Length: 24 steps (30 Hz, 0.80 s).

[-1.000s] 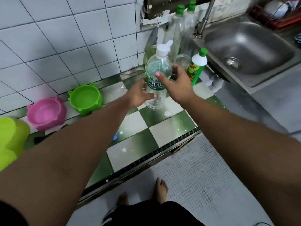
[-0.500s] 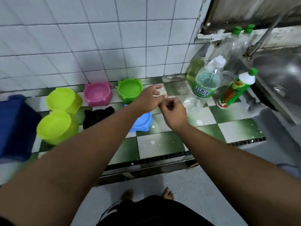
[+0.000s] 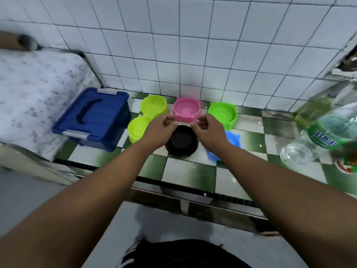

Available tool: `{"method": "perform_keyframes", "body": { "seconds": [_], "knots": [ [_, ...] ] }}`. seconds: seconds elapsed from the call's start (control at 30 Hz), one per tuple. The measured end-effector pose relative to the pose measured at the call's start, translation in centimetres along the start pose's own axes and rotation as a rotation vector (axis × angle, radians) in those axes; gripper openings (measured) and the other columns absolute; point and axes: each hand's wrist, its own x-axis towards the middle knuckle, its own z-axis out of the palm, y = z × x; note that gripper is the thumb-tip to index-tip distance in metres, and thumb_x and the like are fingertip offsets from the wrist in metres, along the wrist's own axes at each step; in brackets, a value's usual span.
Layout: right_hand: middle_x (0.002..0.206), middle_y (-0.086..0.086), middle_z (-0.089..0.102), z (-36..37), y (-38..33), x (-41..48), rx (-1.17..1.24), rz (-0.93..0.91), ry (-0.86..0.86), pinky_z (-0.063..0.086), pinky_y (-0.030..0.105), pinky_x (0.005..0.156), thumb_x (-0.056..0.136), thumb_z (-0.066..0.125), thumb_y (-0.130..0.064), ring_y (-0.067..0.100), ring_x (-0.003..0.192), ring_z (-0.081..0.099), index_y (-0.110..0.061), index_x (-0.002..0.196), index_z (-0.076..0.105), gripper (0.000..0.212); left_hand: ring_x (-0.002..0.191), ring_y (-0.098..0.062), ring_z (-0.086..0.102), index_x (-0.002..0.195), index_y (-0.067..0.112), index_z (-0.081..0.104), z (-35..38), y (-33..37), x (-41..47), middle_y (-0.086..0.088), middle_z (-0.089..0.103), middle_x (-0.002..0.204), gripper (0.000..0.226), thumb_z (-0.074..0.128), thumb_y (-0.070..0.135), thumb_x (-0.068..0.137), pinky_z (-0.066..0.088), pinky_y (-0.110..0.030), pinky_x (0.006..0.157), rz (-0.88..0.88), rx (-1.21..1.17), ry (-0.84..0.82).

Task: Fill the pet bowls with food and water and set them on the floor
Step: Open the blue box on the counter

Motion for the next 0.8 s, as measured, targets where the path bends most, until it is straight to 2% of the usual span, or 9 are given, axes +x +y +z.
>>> {"method": "perform_keyframes", "body": {
  "seconds": [0.1,0.17,0.23,0.33,0.5,0.63,0.8],
  "knots": [
    [0.087,-0.008,0.067,3.6,-1.9,0.3,-0.043,-0.001,-0.021,0.048,0.018,0.073,0.087,0.074,-0.036,0.007,0.077,0.064,-0.014,0.1,0.063,0.027,0.091,-0.022,0.066,0.119,0.018,0.067,-3.6,-2.2,-0.1,-0.003,0.066,0.098,0.024,0.067,0.027,0.097,0.057,-0.05,0.092,-0.012,0.007,0.004],
    [0.086,-0.01,0.066,5.9,-3.1,0.2,-0.035,0.014,-0.009,0.043,0.007,0.067,0.088,0.073,-0.033,-0.001,0.072,0.06,-0.015,0.101,0.064,0.024,0.099,-0.026,0.067,0.121,0.019,0.067,-5.9,-3.5,0.3,-0.003,0.066,0.101,0.026,0.067,0.029,0.097,0.057,-0.05,0.093,-0.024,0.013,-0.022],
    [0.084,-0.006,0.065,8.2,-4.0,-0.2,-0.006,0.03,0.015,0.039,0.0,0.062,0.09,0.072,-0.028,-0.002,0.07,0.058,-0.011,0.102,0.064,0.022,0.099,-0.025,0.067,0.12,0.021,0.067,-7.8,-4.6,0.6,-0.002,0.066,0.102,0.026,0.066,0.031,0.096,0.057,-0.051,0.092,-0.014,0.025,-0.056],
    [0.084,0.002,0.064,10.8,-5.0,-0.8,0.045,0.061,0.037,0.039,-0.001,0.061,0.091,0.071,-0.021,0.007,0.069,0.058,-0.007,0.101,0.063,0.019,0.098,-0.026,0.067,0.119,0.021,0.065,-9.9,-5.7,1.1,-0.003,0.066,0.101,0.025,0.066,0.031,0.096,0.058,-0.052,0.09,-0.01,0.031,-0.104],
    [0.082,-0.002,0.062,12.1,-5.6,-1.8,0.04,0.104,0.054,0.037,-0.002,0.061,0.091,0.07,-0.02,-0.002,0.068,0.056,-0.014,0.096,0.059,0.013,0.101,-0.028,0.067,0.118,0.022,0.064,-11.1,-6.4,1.4,-0.004,0.065,0.101,0.023,0.066,0.031,0.096,0.057,-0.053,0.091,-0.017,0.02,-0.158],
    [0.08,-0.006,0.063,11.2,-5.2,-1.5,0.019,0.103,0.071,0.039,0.001,0.063,0.09,0.071,-0.022,-0.007,0.064,0.056,-0.019,0.095,0.06,0.012,0.102,-0.028,0.066,0.12,0.019,0.065,-10.7,-6.1,1.2,-0.002,0.063,0.101,0.025,0.066,0.03,0.097,0.057,-0.052,0.092,-0.025,-0.034,-0.151],
    [0.077,-0.009,0.06,10.1,-4.2,-1.5,0.029,0.126,0.053,0.049,0.021,0.074,0.09,0.071,-0.024,0.004,0.068,0.057,-0.022,0.093,0.059,0.013,0.106,-0.029,0.065,0.12,0.017,0.065,-9.8,-5.9,0.6,-0.004,0.063,0.102,0.025,0.066,0.028,0.097,0.056,-0.052,0.095,-0.052,-0.061,-0.153]
  ]
}}
